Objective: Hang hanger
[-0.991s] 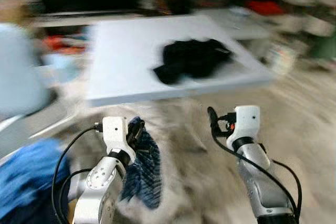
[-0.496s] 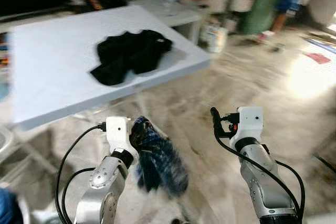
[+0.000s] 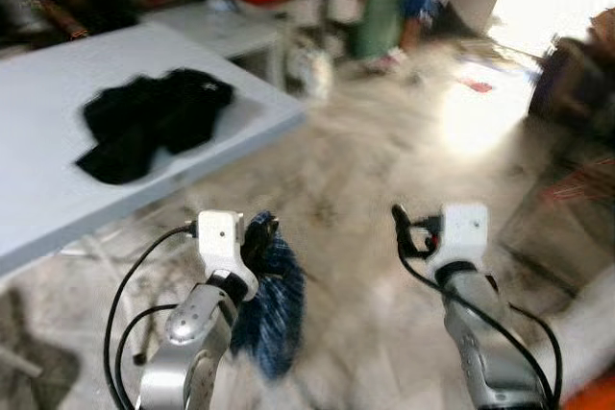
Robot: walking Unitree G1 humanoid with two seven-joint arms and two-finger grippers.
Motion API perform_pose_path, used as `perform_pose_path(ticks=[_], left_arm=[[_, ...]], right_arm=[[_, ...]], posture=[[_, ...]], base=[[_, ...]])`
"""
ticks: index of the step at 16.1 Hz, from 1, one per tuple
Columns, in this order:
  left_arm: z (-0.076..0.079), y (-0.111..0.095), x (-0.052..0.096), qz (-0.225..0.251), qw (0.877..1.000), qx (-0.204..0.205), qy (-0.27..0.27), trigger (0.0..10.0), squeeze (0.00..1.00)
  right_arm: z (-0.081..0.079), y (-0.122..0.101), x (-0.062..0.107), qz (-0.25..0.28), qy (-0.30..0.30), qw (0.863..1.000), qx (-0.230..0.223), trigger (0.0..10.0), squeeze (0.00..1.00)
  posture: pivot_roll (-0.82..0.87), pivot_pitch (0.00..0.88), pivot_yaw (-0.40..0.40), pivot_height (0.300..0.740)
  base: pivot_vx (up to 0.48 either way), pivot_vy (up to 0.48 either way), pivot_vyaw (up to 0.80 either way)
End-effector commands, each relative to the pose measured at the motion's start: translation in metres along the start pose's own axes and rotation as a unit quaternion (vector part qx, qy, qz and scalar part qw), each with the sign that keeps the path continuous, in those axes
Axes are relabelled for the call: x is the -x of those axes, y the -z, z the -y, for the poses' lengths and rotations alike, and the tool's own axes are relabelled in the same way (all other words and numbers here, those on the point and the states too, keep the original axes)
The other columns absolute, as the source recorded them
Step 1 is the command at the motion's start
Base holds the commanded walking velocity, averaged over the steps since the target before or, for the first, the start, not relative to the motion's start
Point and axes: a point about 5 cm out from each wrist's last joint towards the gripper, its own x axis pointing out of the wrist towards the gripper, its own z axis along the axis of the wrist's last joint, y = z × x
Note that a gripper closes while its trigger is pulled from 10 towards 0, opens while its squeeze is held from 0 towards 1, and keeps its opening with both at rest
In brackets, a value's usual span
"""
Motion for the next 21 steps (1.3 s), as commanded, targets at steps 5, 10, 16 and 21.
perform_pose_path(ticks=[5,10,16,21], left_arm=[[0.0,0.0,0.001,-0.001,1.0,-0.002,0.003,10.0,0.0],[0.0,0.002,0.001,-0.007,1.0,-0.003,0.006,10.0,0.0],[0.001,0.012,0.0,-0.044,0.999,-0.015,0.004,10.0,0.0],[0.005,0.012,0.0,-0.048,0.999,-0.011,0.022,10.0,0.0]], right_arm=[[-0.003,-0.005,-0.001,0.007,-0.003,1.0,0.001,10.0,0.0],[-0.003,-0.005,-0.001,0.005,-0.002,1.0,0.0,10.0,0.0],[-0.005,-0.003,-0.001,0.0,-0.005,1.0,-0.002,10.0,0.0],[-0.004,-0.003,0.0,-0.001,-0.004,1.0,-0.001,10.0,0.0]], posture=[[-0.02,0.0,-0.033,0.74],[-0.02,0.0,-0.031,0.74],[-0.02,0.0,-0.033,0.74],[-0.02,0.0,-0.035,0.74]], base=[[0.295,0.345,0.0],[0.293,0.381,-0.09],[0.0,0.041,-0.8],[0.0,0.0,-0.8]])
